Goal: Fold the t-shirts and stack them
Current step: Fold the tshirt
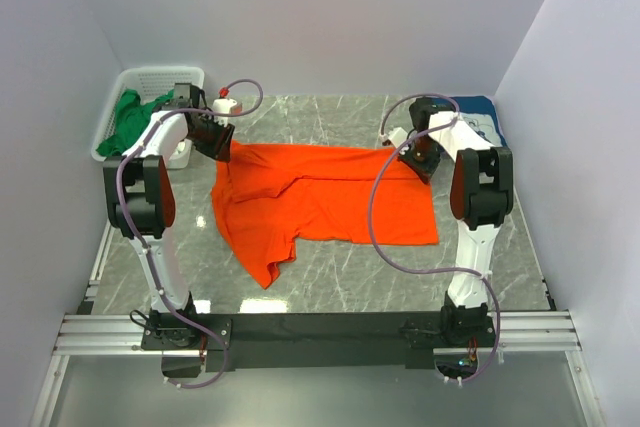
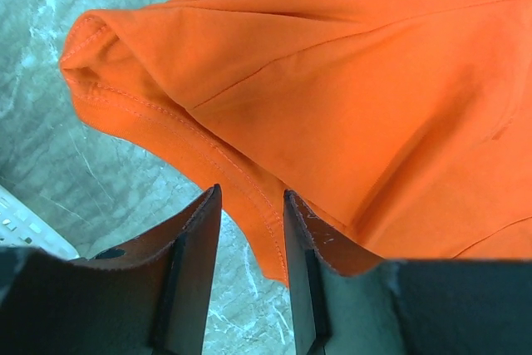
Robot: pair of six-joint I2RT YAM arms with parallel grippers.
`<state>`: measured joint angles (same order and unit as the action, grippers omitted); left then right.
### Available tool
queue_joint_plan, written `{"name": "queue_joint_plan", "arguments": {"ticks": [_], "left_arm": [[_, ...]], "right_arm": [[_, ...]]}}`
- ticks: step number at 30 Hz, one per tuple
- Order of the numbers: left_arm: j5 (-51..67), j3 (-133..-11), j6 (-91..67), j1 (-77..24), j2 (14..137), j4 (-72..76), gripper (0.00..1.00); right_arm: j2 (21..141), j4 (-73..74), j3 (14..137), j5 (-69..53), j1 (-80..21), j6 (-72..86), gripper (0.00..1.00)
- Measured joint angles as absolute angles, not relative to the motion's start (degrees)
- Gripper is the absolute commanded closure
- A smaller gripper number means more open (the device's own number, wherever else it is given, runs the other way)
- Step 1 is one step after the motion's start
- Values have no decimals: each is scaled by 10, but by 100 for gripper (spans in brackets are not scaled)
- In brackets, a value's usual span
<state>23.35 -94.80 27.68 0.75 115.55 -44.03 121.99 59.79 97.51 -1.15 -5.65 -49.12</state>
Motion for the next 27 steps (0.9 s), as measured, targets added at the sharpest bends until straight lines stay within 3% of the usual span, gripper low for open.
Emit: {"name": "queue_joint_plan", "arguments": {"ticks": [1, 5, 8, 20, 24, 27], "left_arm": [[234, -947, 278, 8, 1155, -440, 58], [239, -946, 278, 8, 1155, -442, 58], [242, -946, 278, 8, 1155, -442, 58], [242, -946, 278, 8, 1155, -445, 57], [242, -946, 278, 8, 1155, -445, 57], [242, -946, 278, 8, 1155, -445, 57]], "right_arm": [[1220, 598, 974, -12, -57, -491, 97], [1220, 589, 974, -11, -57, -488, 65], [1220, 580, 974, -10, -58, -489, 61], [1238, 532, 974, 14, -60, -495, 63], [1251, 524, 975, 21, -60, -499, 70], [1258, 523, 981, 25, -61, -501, 81]]}}
